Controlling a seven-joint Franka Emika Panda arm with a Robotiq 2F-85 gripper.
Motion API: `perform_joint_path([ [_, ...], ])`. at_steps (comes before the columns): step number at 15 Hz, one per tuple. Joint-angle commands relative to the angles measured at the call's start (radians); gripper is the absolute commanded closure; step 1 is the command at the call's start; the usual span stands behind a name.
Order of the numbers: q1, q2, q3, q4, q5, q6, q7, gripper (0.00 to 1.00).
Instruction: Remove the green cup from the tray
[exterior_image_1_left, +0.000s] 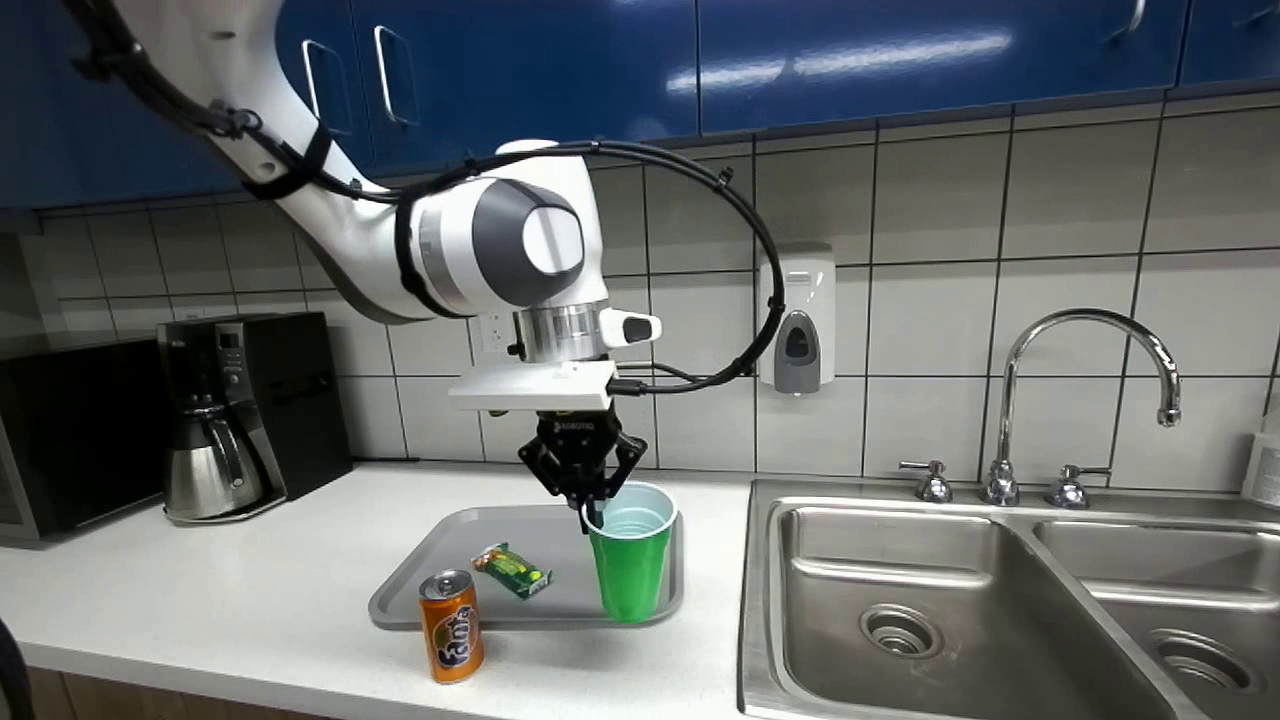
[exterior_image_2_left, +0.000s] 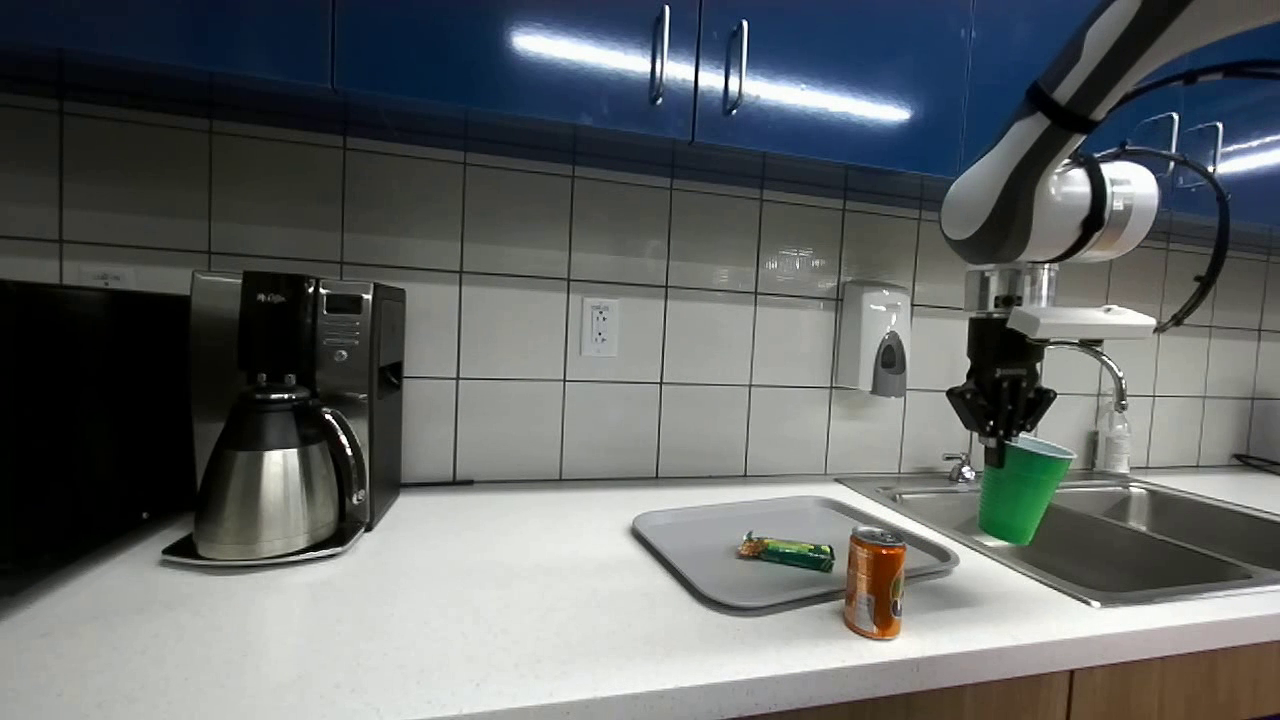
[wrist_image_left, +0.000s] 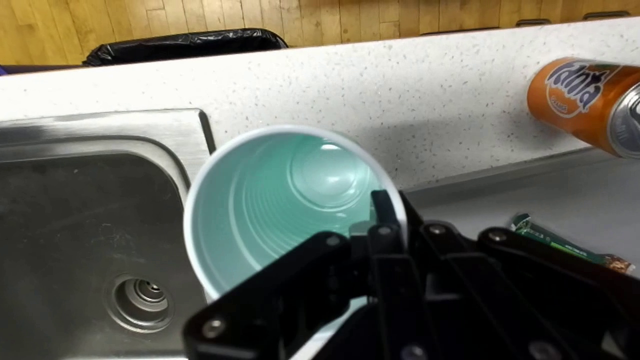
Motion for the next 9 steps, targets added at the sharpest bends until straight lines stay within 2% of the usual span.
perform_joint_path([
  [1, -0.005, 0.054, 0.023, 0.011, -0.035, 0.039, 0.061, 0.99],
  [9, 0.001, 0.136, 0.030, 0.021, -0.049, 0.083, 0.104, 0.99],
])
